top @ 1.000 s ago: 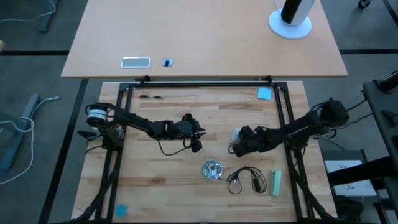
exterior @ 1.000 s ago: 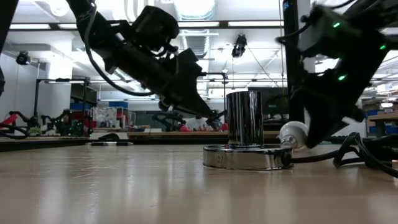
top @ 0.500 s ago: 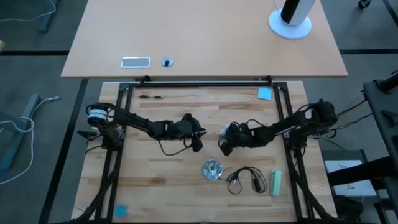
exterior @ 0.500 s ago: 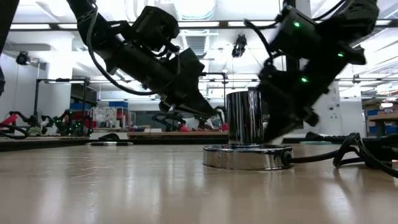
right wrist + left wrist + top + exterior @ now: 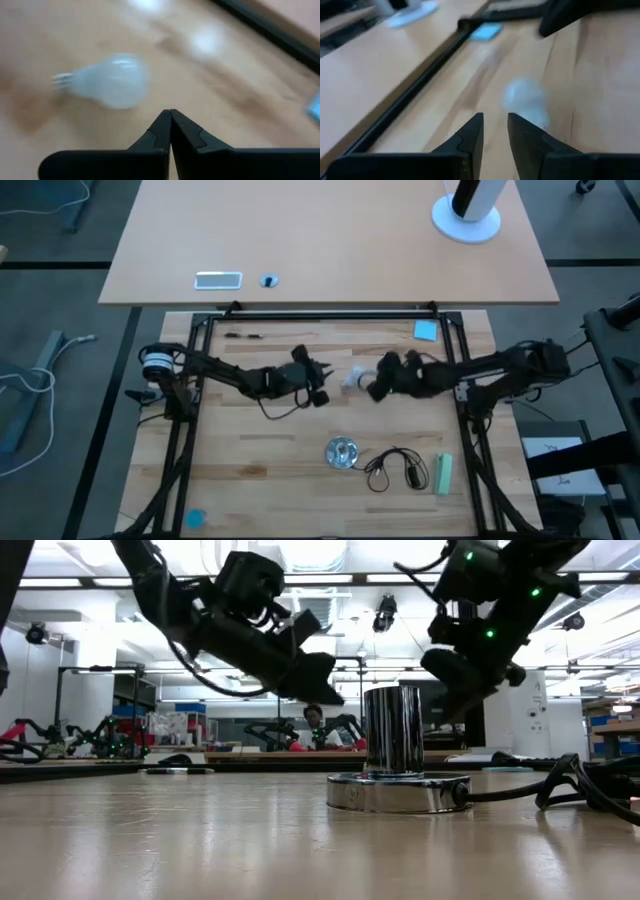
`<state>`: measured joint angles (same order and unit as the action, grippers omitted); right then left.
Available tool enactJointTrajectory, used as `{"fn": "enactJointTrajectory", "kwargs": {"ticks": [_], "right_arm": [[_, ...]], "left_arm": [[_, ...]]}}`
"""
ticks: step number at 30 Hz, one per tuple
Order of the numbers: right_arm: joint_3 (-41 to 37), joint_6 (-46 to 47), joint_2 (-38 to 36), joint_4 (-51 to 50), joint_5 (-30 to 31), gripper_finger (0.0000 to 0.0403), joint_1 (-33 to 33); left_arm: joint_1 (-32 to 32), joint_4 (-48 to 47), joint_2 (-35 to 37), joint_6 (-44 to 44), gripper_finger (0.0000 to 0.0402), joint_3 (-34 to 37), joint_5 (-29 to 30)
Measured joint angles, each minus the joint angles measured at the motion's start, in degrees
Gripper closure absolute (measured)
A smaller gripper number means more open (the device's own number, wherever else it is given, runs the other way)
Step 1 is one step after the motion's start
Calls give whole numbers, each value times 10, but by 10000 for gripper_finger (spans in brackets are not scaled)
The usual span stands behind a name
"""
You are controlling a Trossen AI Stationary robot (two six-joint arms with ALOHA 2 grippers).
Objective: Screw lightbulb
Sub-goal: Insert the lightbulb into the lamp
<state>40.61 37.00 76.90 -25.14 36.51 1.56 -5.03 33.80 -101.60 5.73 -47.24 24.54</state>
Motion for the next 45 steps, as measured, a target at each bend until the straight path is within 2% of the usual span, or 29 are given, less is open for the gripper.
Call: {"fn": "enactJointTrajectory", "kwargs": {"ticks": [3, 6, 9, 11, 14, 16, 24, 32, 38, 41, 43, 45], "right_arm": [[-9, -28, -13, 18, -27, 402, 66], [-11, -72, -2, 78, -90, 402, 124], [-12, -109, 21, 138, -130, 402, 162], [-12, -127, 40, 184, -175, 402, 181], [-12, -128, 74, 225, -258, 403, 197], [-12, -117, 97, 225, -283, 403, 195], [1, -104, 201, 339, -338, 403, 156], [90, -112, 288, 365, -341, 403, 126], [145, -143, 325, 354, -391, 403, 110], [165, -149, 321, 305, -396, 403, 102], [175, -157, 313, 251, -377, 403, 99], [177, -162, 297, 193, -330, 403, 100]], "left_arm": [[-37, 31, -10, -51, 309, 0, -104], [-56, 26, -14, -120, 301, 0, -136], [-56, 26, -13, -140, 295, -1, -164], [-52, -1, -13, -161, 294, -9, -167], [-51, -85, -12, -193, 293, -23, -129], [-52, -140, -12, -214, 293, -28, -117], [-51, -189, -12, -252, 293, -16, -115], [-46, -225, -12, -285, 293, -14, -122], [-32, -263, -11, -294, 293, -14, -148], [-27, -295, -7, -296, 293, -14, -151], [-25, -307, 1, -306, 293, -14, -157], [-24, -296, 6, -308, 293, -14, -165]]}}
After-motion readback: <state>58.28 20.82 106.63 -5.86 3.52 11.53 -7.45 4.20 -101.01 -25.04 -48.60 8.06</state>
